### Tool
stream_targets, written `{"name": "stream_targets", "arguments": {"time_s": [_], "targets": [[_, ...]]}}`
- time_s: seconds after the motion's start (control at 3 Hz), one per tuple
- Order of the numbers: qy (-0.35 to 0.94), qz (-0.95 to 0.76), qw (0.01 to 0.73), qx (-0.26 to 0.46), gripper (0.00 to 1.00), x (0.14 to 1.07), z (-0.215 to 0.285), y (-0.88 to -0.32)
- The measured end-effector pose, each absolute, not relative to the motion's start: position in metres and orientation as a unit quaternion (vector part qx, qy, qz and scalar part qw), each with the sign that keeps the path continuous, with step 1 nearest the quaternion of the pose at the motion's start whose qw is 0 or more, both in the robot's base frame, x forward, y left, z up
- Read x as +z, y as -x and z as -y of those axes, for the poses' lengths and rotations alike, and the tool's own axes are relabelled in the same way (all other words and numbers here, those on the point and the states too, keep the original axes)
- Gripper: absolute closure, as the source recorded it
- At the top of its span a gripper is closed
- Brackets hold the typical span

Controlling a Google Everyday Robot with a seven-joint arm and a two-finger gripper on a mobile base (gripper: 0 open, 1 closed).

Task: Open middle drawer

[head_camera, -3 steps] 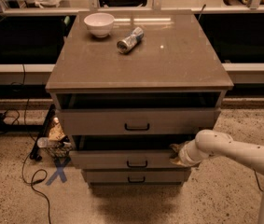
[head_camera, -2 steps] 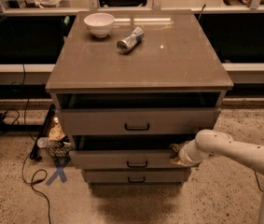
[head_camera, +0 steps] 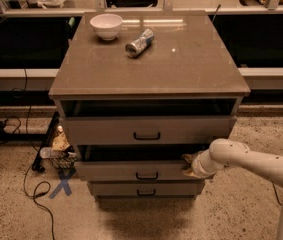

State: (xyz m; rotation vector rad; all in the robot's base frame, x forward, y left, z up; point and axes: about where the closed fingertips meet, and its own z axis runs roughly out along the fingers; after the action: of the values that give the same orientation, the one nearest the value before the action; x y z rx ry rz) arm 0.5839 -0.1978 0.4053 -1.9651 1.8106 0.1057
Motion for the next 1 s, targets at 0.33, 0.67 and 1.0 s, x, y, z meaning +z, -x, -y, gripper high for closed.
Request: {"name": "stream_targets", "arguments": {"time_s": [0.33, 0.67, 1.0], "targets": [[0.715, -0.659, 0.232, 0.038, 0.82, 0.4053, 0.1978, -0.5839], [0.715, -0.659, 0.232, 0.039, 0.58, 0.4052, 0.1977, -0.5838], [0.715, -0.659, 0.232, 0.039, 0.35, 0.4052, 0.1977, -0.5838]]}}
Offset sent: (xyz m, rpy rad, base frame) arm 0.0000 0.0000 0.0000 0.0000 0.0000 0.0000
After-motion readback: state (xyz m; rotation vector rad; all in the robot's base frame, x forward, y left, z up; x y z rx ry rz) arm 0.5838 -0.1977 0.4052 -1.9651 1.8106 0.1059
